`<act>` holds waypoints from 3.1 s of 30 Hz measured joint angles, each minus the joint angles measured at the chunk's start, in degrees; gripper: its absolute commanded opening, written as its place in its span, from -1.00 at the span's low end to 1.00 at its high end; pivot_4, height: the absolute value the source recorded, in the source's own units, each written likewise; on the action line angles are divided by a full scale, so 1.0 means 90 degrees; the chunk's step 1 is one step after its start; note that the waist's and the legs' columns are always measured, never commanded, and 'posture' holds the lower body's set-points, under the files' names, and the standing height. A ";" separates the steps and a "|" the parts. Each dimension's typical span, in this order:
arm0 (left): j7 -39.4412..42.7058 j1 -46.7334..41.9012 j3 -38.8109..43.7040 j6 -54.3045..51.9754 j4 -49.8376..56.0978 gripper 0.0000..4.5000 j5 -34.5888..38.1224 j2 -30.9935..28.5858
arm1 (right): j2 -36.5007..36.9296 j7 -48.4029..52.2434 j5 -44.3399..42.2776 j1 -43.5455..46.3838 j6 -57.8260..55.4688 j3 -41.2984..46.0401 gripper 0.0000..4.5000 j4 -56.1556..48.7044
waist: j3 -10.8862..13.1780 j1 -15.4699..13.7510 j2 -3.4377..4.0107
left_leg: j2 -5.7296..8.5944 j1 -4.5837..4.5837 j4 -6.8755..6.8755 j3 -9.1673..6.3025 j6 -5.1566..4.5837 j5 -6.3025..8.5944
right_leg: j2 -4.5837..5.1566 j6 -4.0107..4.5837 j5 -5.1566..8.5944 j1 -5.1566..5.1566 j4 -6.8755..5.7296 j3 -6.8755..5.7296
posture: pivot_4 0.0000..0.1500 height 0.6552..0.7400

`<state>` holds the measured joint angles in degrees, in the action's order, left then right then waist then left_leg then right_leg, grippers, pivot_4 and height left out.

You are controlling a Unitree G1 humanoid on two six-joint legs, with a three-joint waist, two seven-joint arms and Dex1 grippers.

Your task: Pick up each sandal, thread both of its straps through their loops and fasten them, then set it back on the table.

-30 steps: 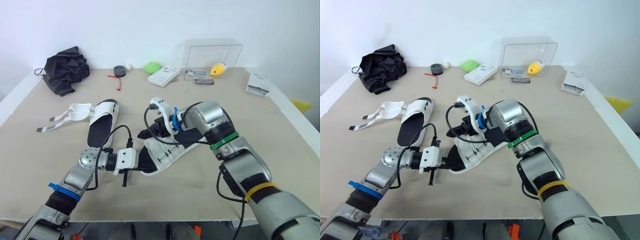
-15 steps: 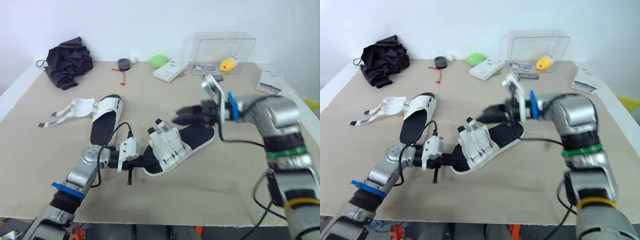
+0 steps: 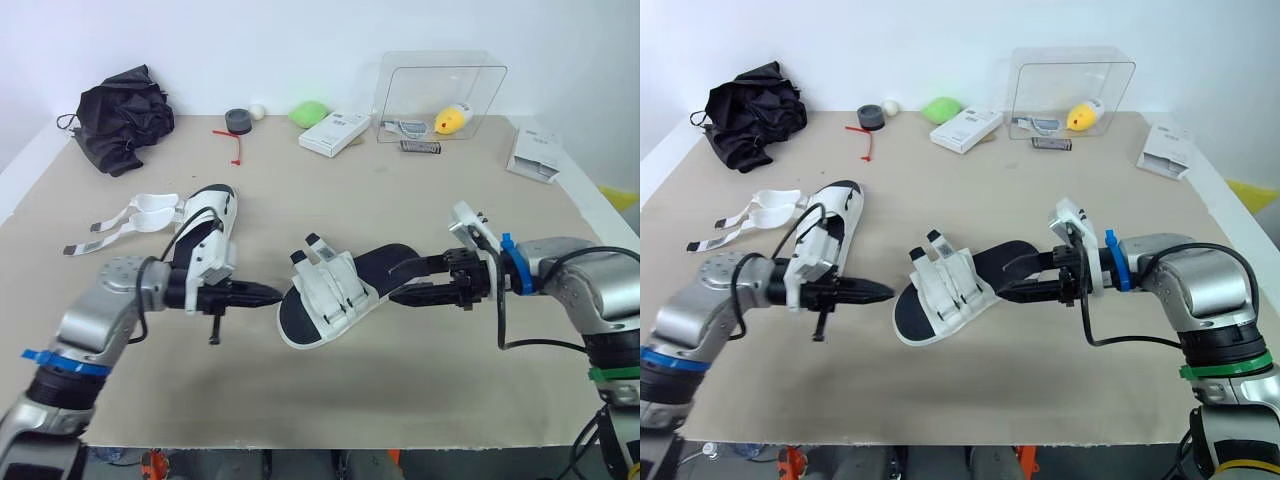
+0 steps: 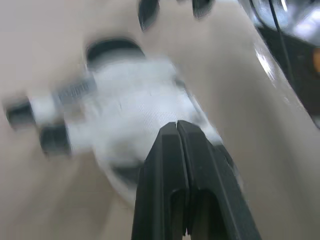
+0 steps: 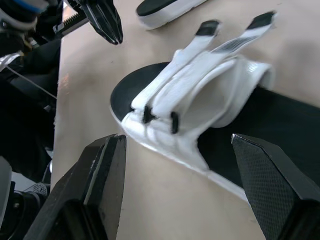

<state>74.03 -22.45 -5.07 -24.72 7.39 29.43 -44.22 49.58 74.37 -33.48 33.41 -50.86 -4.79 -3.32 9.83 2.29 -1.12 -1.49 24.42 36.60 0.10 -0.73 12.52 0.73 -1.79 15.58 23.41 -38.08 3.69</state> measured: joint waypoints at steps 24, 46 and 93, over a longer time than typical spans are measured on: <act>-0.1636 0.0911 0.2054 -0.1036 0.1535 -1.00 0.1965 0.0235 | -0.0888 -0.0010 0.0078 -0.0058 0.0141 -0.0693 -0.97 0.0018 | 0.0050 -0.0047 -0.0039 | -0.0004 0.0001 0.0006 -0.0033 0.0095 -0.0048 | 0.0001 0.0014 -0.0021 -0.0007 -0.0018 -0.0033 | 1.00 1.00; -0.1530 0.0514 0.1346 -0.0472 0.0765 -1.00 0.1216 0.0616 | -0.1033 -0.3884 -0.0054 -0.0410 -0.0679 0.1960 -0.97 -0.0415 | 0.0050 -0.0121 -0.0041 | -0.0002 0.0005 0.0016 0.0000 0.0145 -0.0079 | 0.0001 -0.0003 -0.0053 -0.0009 -0.0020 -0.0026 | 1.00 1.00; -0.3150 0.0135 0.1757 -0.1097 -0.0255 -1.00 0.0890 0.0846 | -0.1372 -0.3998 -0.2395 -0.0053 -0.1945 0.3029 0.45 -0.2505 | 0.0049 0.0045 -0.0040 | -0.0034 -0.0019 0.0015 0.0010 0.0129 -0.0097 | -0.0063 -0.0008 -0.0090 -0.0005 -0.0023 0.0020 | 1.00 1.00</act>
<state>45.69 -21.24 10.74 -34.59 5.09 37.44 -36.61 37.23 38.39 -55.04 32.93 -68.36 22.47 -25.86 10.27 2.69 -1.48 -1.80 24.25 36.74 0.19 0.43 11.65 0.16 -1.87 14.78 23.37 -38.29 3.87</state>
